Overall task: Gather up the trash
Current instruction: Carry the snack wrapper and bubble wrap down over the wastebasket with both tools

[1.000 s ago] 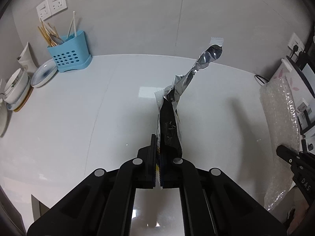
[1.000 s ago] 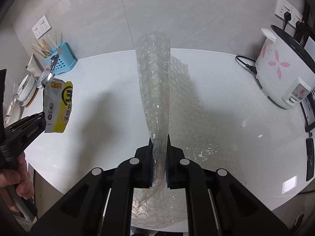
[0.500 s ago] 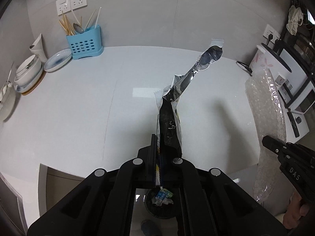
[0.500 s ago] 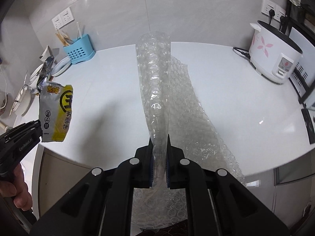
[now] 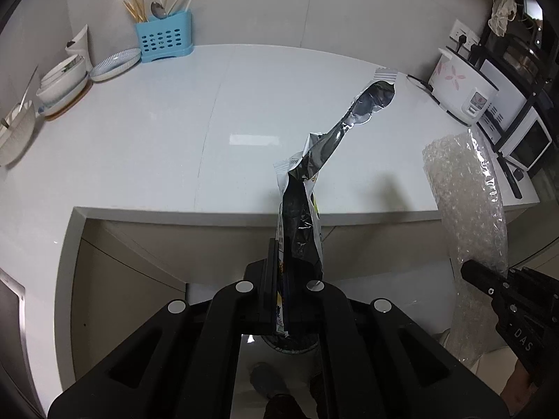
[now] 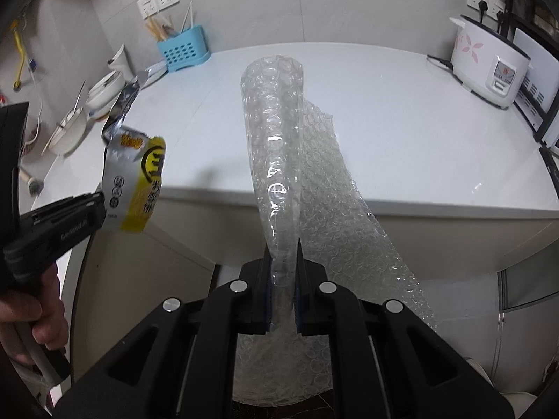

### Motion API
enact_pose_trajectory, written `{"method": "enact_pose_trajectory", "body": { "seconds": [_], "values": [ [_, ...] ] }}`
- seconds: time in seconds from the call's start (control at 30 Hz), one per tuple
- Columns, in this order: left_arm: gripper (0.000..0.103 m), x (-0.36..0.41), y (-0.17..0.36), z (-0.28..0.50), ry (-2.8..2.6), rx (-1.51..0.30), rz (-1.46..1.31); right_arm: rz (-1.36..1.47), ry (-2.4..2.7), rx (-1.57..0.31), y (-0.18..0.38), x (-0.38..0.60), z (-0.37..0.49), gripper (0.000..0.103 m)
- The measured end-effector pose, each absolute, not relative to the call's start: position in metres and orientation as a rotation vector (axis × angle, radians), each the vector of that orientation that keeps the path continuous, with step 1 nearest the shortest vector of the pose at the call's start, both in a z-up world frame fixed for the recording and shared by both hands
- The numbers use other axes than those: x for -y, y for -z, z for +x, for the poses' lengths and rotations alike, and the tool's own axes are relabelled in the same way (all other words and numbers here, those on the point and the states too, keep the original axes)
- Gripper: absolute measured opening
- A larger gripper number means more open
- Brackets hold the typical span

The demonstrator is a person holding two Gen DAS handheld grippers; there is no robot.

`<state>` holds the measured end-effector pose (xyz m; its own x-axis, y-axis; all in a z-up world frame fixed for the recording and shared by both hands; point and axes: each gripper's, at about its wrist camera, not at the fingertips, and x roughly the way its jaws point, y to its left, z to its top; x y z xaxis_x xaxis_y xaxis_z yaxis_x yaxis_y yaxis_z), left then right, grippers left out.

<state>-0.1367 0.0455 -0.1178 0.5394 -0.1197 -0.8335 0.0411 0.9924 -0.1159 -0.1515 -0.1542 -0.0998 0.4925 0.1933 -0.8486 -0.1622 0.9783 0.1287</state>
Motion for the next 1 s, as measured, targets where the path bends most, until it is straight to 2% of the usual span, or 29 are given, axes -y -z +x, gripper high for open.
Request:
{"method": "enact_pose_trajectory", "body": {
  "seconds": [0.27,0.4,0.6,1.0],
  "values": [
    [0.001,-0.036,0.171,-0.161,0.089,-1.025,-0.114,0.024,-0.254,-1.098,0.160,0.167,-0.173,0.008],
    [0.001,-0.026,0.210,-0.174,0.070,-1.048,-0.124,0.002,-0.286,-1.160,0.209,0.172,-0.178,0.008],
    [0.001,-0.011,0.307,-0.188,0.063,-1.123,-0.140,0.011,-0.298,-1.235,0.300,0.181,-0.179,0.008],
    [0.001,0.020,0.553,-0.173,0.056,-1.251,-0.175,0.026,-0.284,-1.348,0.510,0.192,-0.169,0.008]
  ]
}}
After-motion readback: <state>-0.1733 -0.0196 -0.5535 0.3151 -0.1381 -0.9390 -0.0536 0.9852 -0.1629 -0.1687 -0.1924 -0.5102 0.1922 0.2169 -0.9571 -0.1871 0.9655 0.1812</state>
